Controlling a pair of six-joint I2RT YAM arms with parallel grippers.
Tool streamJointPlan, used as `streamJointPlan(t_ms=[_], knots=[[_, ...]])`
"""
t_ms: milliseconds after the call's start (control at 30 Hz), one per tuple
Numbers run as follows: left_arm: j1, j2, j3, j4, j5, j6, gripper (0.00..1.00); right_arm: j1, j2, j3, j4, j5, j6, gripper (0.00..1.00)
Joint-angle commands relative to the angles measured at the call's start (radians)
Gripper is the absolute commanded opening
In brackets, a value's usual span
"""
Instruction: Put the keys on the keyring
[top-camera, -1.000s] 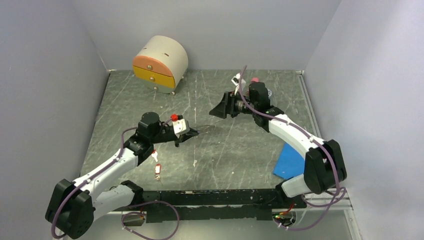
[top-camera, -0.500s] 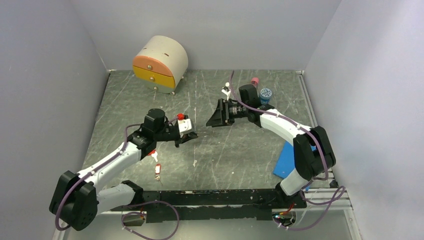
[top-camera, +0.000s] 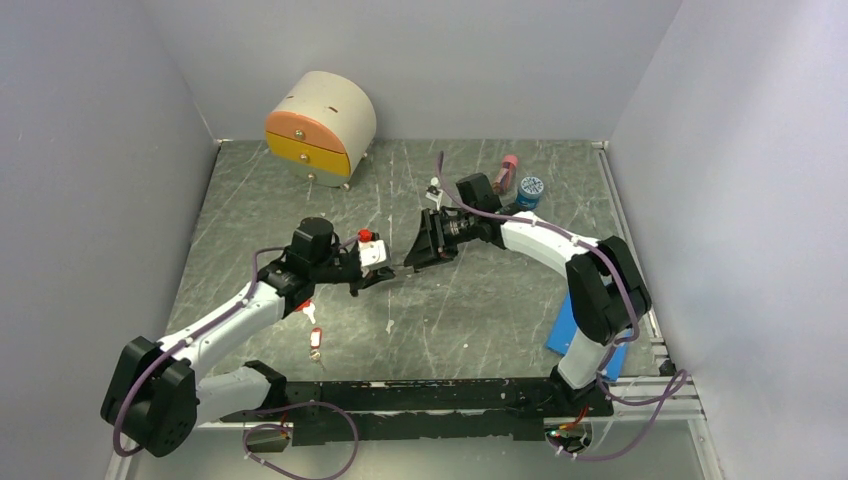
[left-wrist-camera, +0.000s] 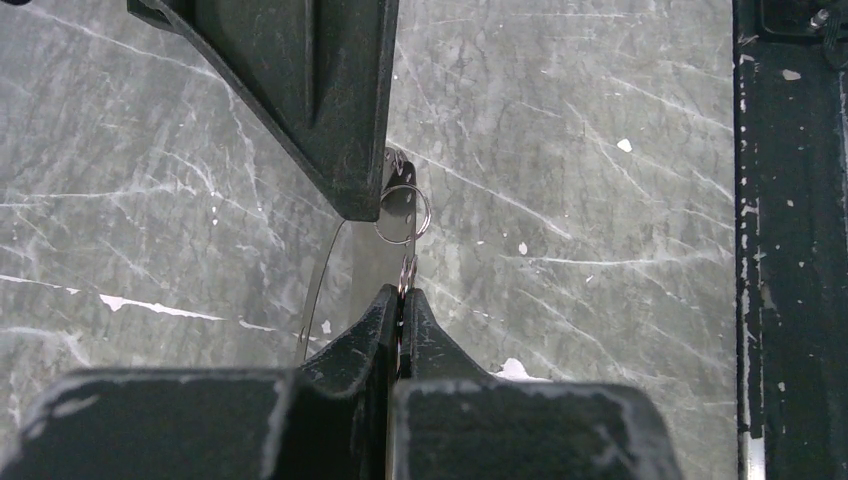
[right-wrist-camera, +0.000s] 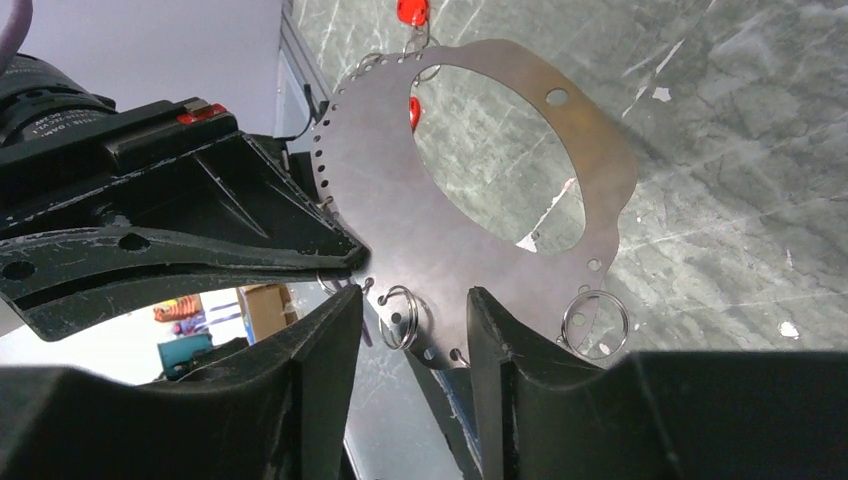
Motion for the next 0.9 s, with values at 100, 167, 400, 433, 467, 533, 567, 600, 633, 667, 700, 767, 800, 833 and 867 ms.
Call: streamJointPlan(t_ms=[100,167,400,433,467,533,567,600,633,667,700,767,800,833,867], knots=[[-0.002,0.003,0.045,-0.012,-0.04,0.069,0.03,0.02,0.012,0.07,-0.035,-0.063,-0.017,0.34],[-0.002,0.008,0.048,-0.024,-0.048,0.081,0.03,0.024,0.016,0.069,-0.032,-0.079,-0.014,0.28],[-0.003,0.024,0.055,-0.037,-0.052,0.098,0.02,0.026,0.015,0.069,-0.018,-0.072,-0.003,0.24],[-0.002,0.023,0.055,-0.04,-0.052,0.101,0.03,0.025,0.013,0.072,-0.028,-0.049,-0.014,0.25],[-0.002,0.023,0.055,-0.042,-0.053,0.103,0.02,0.024,0.007,0.076,-0.039,-0.027,-0.033,0.27],[-0.001,0.019,0.057,-0.049,-0.055,0.103,0.03,0.025,-0.017,0.083,-0.051,0.017,-0.073,0.32],[-0.002,0.016,0.06,-0.053,-0.055,0.097,0.03,0.024,-0.038,0.08,-0.047,0.034,-0.097,0.34],[-0.002,0.014,0.064,-0.057,-0.055,0.086,0.03,0.024,-0.062,0.072,-0.035,0.058,-0.122,0.36],[-0.002,0.012,0.067,-0.059,-0.053,0.075,0.03,0.024,-0.092,0.062,-0.019,0.084,-0.139,0.38],[-0.003,0.009,0.07,-0.058,-0.052,0.057,0.03,0.024,-0.123,0.044,0.005,0.11,-0.157,0.4],[-0.002,0.008,0.072,-0.055,-0.053,0.037,0.03,0.024,-0.163,0.023,0.034,0.145,-0.173,0.43],[-0.001,0.009,0.077,-0.042,-0.052,-0.014,0.02,0.024,-0.245,-0.035,0.101,0.223,-0.216,0.49],[-0.002,0.01,0.079,-0.031,-0.048,-0.043,0.03,0.025,-0.291,-0.074,0.155,0.252,-0.241,0.52],[-0.002,0.014,0.084,-0.026,-0.046,-0.072,0.03,0.024,-0.334,-0.117,0.212,0.282,-0.274,0.53],[-0.002,0.017,0.091,-0.026,-0.041,-0.097,0.03,0.024,-0.395,-0.158,0.295,0.319,-0.313,0.55]])
